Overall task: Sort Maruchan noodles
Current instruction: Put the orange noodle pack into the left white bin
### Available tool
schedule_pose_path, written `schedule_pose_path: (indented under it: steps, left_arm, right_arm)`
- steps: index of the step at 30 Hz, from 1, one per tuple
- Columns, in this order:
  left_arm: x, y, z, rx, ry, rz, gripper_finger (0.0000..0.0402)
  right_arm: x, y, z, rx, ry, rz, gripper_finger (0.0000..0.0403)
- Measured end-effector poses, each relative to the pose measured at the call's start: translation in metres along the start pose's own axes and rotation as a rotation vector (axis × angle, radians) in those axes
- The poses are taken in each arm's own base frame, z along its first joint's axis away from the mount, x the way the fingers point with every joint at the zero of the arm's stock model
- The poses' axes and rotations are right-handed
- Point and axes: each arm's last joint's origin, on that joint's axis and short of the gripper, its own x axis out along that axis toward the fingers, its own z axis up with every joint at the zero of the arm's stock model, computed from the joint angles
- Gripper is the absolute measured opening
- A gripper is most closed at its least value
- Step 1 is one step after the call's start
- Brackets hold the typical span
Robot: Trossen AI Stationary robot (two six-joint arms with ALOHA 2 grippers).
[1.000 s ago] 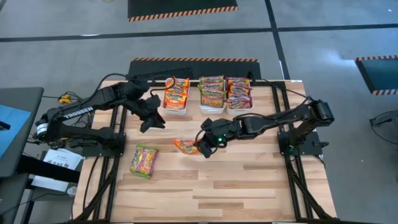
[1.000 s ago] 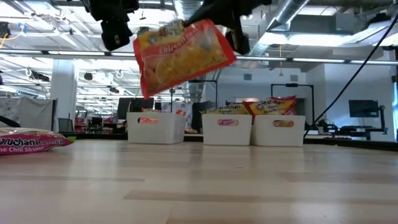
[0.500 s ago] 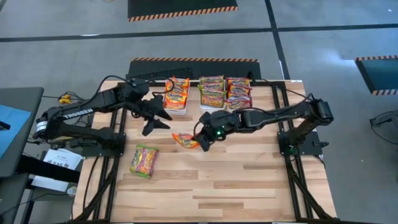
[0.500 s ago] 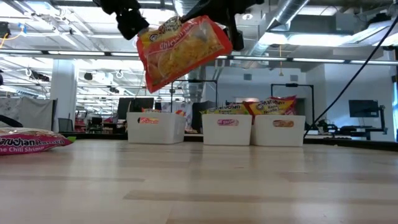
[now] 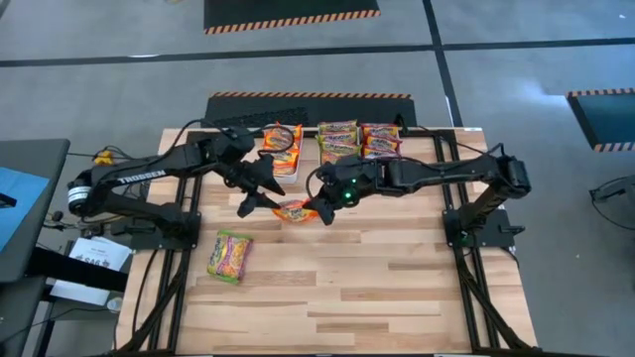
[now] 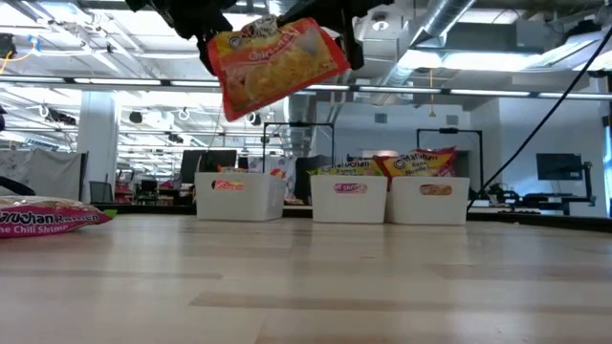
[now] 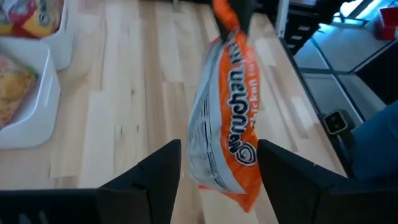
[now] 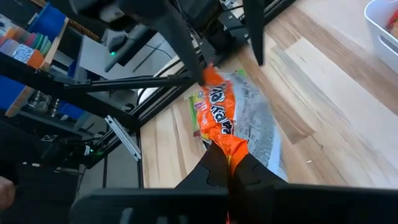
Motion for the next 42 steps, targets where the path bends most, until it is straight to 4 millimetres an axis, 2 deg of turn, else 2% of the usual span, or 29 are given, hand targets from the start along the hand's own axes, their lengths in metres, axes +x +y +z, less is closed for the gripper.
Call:
schedule_pose_path:
  steps: [8, 18, 26, 30, 38, 42]
  left_arm:
    - [0.011, 0.005, -0.002, 0.021, 0.021, -0.050, 0.0197]
    - [0.033, 0.018, -0.001, -0.043, 0.010, -0.055, 0.0197]
    - [0.037, 0.020, 0.000, -0.039, -0.002, -0.066, 0.0192]
    - [0.037, 0.019, 0.001, -0.063, -0.004, -0.081, 0.0153]
    - [0.037, 0.019, 0.001, -0.082, -0.006, -0.082, 0.0026]
    - [0.037, 0.019, 0.001, -0.084, -0.004, -0.082, 0.0009]
  right_arm:
    - [-0.001, -0.005, 0.005, 0.012, -0.004, -0.003, 0.0005]
    - [0.000, -0.008, 0.007, 0.021, -0.016, -0.003, 0.0004]
    - [0.000, -0.008, 0.007, 0.022, -0.016, -0.005, 0.0004]
    - [0.000, -0.009, 0.008, 0.024, -0.018, -0.007, 0.0005]
    - [0.000, -0.010, 0.007, 0.019, -0.018, -0.011, 0.0025]
    - [0.000, -0.010, 0.008, 0.019, -0.019, -0.012, 0.0064]
